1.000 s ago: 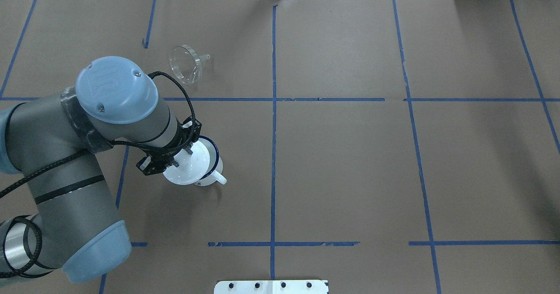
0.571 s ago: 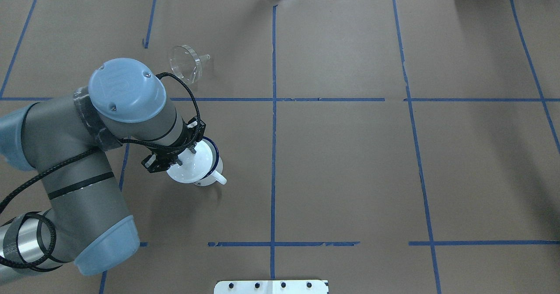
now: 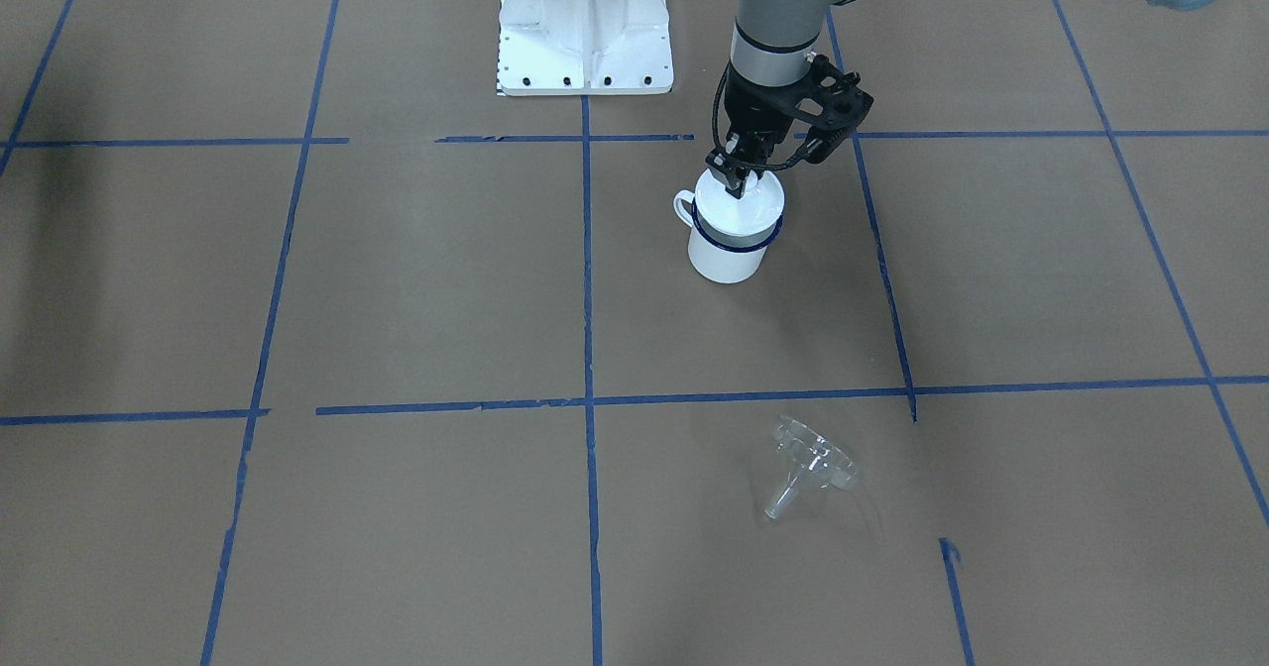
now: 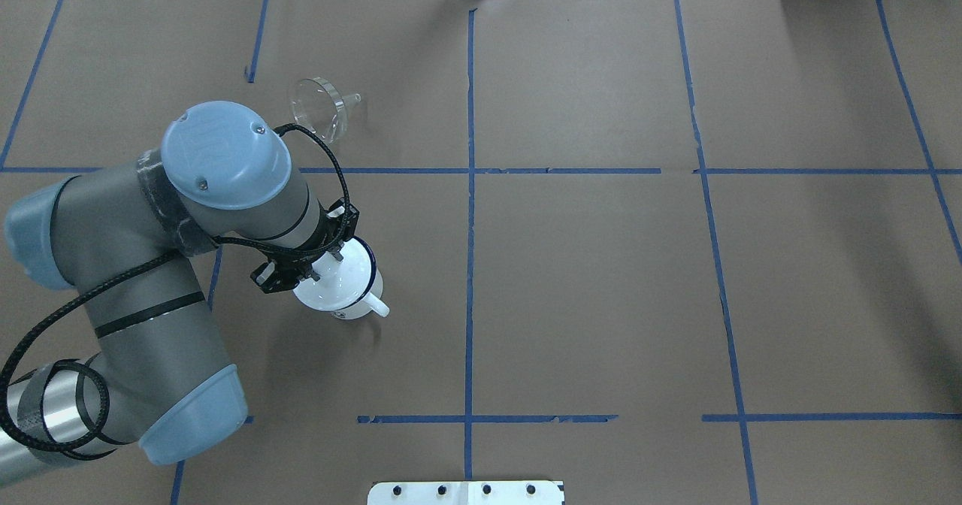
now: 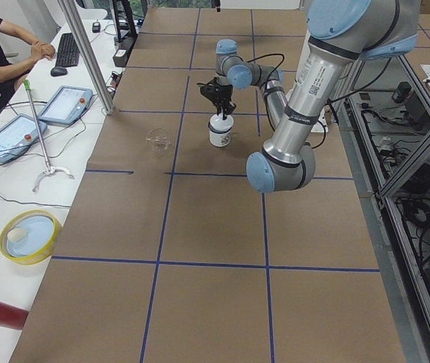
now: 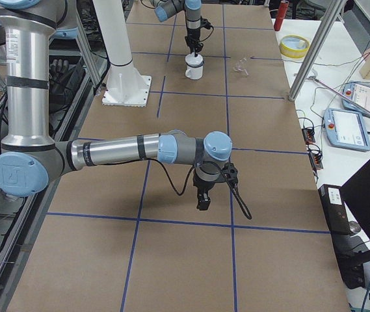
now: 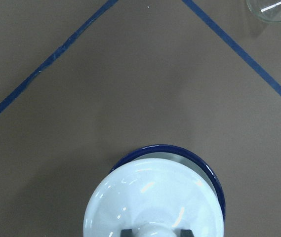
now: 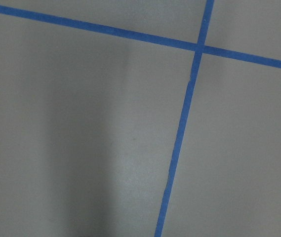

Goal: Remove funnel from cup
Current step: 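Lower the lid onto the mug rim with the left gripper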

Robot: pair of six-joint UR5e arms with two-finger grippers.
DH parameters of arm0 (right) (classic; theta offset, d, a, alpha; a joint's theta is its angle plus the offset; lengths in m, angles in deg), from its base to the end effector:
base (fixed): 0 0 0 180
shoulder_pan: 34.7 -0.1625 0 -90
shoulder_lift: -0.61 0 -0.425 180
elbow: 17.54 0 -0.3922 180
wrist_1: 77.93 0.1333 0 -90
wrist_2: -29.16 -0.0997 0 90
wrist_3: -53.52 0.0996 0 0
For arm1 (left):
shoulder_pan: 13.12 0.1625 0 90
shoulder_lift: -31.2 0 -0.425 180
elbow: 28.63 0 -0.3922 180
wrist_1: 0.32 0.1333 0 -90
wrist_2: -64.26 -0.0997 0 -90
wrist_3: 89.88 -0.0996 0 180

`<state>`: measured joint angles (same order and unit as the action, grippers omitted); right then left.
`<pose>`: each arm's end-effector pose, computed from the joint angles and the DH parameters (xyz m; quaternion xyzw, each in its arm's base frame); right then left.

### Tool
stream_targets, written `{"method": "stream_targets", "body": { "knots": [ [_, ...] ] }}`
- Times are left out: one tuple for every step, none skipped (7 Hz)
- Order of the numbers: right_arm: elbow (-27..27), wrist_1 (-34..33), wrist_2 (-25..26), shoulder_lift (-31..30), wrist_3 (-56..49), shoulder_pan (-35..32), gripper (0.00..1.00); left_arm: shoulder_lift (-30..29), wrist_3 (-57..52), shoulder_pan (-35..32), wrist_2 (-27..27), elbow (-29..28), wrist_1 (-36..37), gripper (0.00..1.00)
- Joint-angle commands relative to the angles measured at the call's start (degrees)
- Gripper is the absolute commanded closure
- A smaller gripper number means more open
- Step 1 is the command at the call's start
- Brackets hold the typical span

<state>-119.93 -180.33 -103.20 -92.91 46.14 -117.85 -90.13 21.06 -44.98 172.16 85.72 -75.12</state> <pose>0.0113 -0.4610 0.6058 -0.0270 -0.3613 -0.1044 0.9262 0.4380 -0.3931 0.2090 -0.1128 0.3541 -0.3639 0.8541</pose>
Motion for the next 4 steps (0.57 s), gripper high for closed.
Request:
{"method": "stream_targets", "body": {
  "knots": [
    [0.00, 0.00, 0.00, 0.00, -0.08, 0.00, 0.00, -0.23, -1.17, -0.04, -0.14, -0.70, -0.17, 1.00],
    [0.00, 0.00, 0.00, 0.00, -0.08, 0.00, 0.00, -0.23, -2.04, -0.13, -0.23, -0.79, -0.17, 1.00],
    [0.00, 0.00, 0.00, 0.00, 0.01, 0.00, 0.00, -0.23, -2.31, -0.13, -0.23, -1.05, -0.26, 1.00],
    [0.00, 0.00, 0.00, 0.00, -0.08, 0.00, 0.00, -0.32, -2.31, -0.13, -0.23, -1.40, -0.43, 1.00]
  ]
}}
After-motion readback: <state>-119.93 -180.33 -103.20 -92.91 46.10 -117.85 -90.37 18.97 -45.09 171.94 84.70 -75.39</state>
